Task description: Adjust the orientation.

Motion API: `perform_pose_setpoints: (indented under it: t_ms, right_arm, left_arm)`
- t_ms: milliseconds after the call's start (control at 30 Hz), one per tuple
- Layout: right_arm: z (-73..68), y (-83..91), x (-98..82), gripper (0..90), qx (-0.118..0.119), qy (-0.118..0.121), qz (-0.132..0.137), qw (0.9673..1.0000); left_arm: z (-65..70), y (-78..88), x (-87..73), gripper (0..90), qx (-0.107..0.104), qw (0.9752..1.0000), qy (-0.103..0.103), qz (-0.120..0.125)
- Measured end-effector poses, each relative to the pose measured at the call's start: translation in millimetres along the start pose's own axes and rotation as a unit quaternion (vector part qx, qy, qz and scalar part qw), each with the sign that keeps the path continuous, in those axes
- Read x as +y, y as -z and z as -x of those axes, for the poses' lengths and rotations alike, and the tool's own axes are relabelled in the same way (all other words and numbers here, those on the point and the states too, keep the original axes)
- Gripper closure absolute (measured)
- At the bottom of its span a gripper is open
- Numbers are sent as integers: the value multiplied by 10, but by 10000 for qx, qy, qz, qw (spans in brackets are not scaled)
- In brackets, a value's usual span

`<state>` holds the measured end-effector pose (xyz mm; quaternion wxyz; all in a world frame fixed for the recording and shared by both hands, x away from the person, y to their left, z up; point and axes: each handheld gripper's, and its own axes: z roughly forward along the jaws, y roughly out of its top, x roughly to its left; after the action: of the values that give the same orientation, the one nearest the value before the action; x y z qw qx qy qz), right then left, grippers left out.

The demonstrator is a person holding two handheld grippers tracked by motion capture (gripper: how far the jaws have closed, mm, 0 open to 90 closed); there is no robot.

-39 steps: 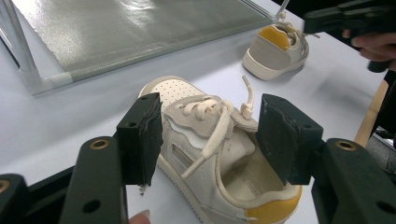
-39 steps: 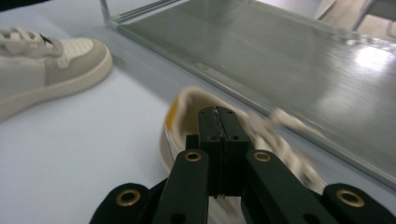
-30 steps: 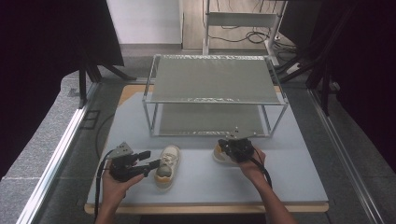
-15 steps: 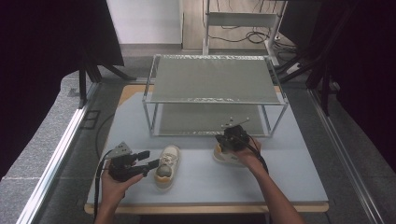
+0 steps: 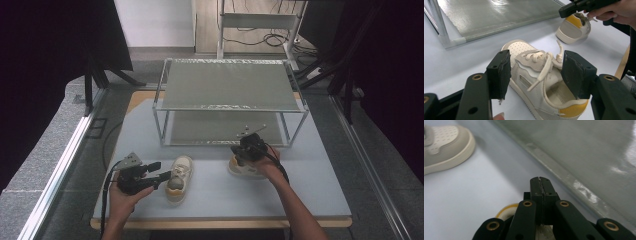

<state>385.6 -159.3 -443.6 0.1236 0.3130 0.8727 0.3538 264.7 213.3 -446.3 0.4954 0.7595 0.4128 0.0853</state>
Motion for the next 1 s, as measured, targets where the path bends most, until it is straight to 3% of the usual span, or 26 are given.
perform_pose_setpoints:
  t_ms: [133, 500, 700, 833, 867, 1000]
  right_arm:
    - [-45, 46, -46, 900, 263, 86, -21, 9996]
    - [-194, 136, -128, 900, 375, 207, -66, 9991]
    - [-288, 283, -278, 900, 537, 378, -31, 9978]
    - [-319, 355, -331, 900, 511, 491, -64, 9975]
    - [-330, 418, -369, 900, 411, 594, -145, 9973]
    - [-323, 492, -425, 900, 430, 614, -193, 9970]
  left_arm:
    - [-3, -12, -4, 403, 8, 10000, 5, -18]
    - [6, -35, -12, 403, 15, 10000, -3, -63]
    - [-1, -25, -14, 403, 20, 10000, 11, -47]
    - [4, -30, -15, 403, 19, 10000, 7, -52]
    - [9, -30, -14, 403, 16, 10000, 1, -58]
    - [11, -31, -14, 411, 42, 10000, 4, -66]
